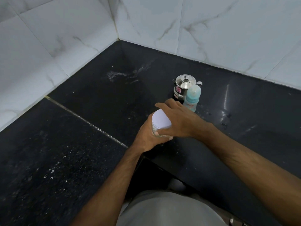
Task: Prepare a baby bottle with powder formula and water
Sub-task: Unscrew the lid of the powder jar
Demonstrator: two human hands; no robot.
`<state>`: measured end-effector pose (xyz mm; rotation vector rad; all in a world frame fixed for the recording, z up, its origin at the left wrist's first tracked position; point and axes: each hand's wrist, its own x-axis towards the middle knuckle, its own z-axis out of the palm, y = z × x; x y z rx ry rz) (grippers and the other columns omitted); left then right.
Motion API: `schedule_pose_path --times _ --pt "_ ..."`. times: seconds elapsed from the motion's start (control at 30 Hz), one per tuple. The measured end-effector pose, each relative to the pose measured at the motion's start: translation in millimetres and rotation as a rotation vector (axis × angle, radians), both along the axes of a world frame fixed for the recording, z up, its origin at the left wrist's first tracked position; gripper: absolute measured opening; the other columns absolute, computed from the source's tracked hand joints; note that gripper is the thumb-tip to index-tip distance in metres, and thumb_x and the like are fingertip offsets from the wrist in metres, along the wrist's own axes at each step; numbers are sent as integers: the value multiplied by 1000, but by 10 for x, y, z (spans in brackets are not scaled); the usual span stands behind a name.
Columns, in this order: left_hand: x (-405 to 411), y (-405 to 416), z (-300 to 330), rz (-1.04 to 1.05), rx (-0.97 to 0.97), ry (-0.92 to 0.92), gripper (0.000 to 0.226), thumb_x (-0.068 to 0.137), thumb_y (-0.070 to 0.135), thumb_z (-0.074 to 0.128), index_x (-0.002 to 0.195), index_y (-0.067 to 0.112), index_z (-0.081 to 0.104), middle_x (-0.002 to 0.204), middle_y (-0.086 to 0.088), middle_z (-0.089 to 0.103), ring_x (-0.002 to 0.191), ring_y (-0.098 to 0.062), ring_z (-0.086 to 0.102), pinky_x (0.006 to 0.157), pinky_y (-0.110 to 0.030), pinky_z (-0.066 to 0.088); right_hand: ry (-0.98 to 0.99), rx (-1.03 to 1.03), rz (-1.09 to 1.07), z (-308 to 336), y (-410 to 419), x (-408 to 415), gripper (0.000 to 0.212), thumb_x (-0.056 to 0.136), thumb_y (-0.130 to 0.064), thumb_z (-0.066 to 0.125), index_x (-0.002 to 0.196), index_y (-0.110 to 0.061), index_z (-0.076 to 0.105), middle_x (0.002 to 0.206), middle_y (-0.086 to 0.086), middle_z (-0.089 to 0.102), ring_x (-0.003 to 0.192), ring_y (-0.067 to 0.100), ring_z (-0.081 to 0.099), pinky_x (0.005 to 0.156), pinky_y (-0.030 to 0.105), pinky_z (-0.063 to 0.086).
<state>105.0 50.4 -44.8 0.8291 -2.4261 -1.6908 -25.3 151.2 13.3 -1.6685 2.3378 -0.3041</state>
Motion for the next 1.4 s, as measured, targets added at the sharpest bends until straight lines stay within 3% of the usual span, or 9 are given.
schedule_pose_path --times 0.27,0.43,0.57,0.7,0.9,1.03,1.17,1.3,1.4 --pt "-120 -15 -180 8 -136 45 83 63 17 88 133 20 42 116 7 57 112 -13 57 85 -6 40 -136 21 69 27 6 1 89 76 -40 72 149 -30 22 144 -3 34 128 19 37 100 38 44" --pt "-55 -8 -106 26 -34 40 96 59 28 91 130 47 30 116 33 49 108 19 46 81 -3 38 36 33 -20 18 18 14 100 74 -70 64 151 -27 17 143 2 36 126 21 41 100 39 45" --pt "-82 13 -59 18 -59 3 92 63 22 90 126 44 26 106 38 40 98 23 42 71 8 32 47 -1 -28 -8 10 51 88 78 -58 66 148 -25 24 134 1 44 119 19 43 93 34 45" --pt "-98 -18 -158 10 -147 69 83 63 14 88 132 19 42 111 9 56 112 -17 59 82 -8 42 -136 40 58 45 11 14 92 77 -42 73 150 -31 19 146 -2 34 131 21 35 102 38 43" --pt "-82 -16 -153 17 -52 25 105 60 27 91 144 33 28 130 23 42 121 3 42 99 -19 37 36 37 -25 47 19 38 100 75 -65 67 152 -27 15 143 3 37 127 22 42 98 38 46" --pt "-128 6 -128 23 -57 -74 109 63 27 89 148 26 22 128 21 36 115 8 26 79 4 18 -16 23 -18 24 20 54 94 77 -52 69 151 -26 16 138 2 41 123 21 42 94 35 46" --pt "-87 1 -158 36 -35 11 102 63 19 89 142 32 26 126 23 37 120 5 36 87 -3 28 -181 28 45 34 40 6 102 75 -40 74 152 -32 8 147 -1 30 132 23 35 98 37 45" --pt "-69 -20 -157 21 -36 17 101 59 30 91 138 39 30 131 23 47 119 3 46 97 -20 41 -34 23 -17 20 25 36 108 73 -65 69 153 -29 5 148 2 30 129 23 40 96 39 49" --pt "-69 -19 -153 34 -48 2 105 58 29 92 142 35 29 118 32 45 110 13 44 90 -9 37 22 -6 -49 4 13 57 100 77 -60 68 152 -26 11 139 3 41 123 22 45 92 36 49"
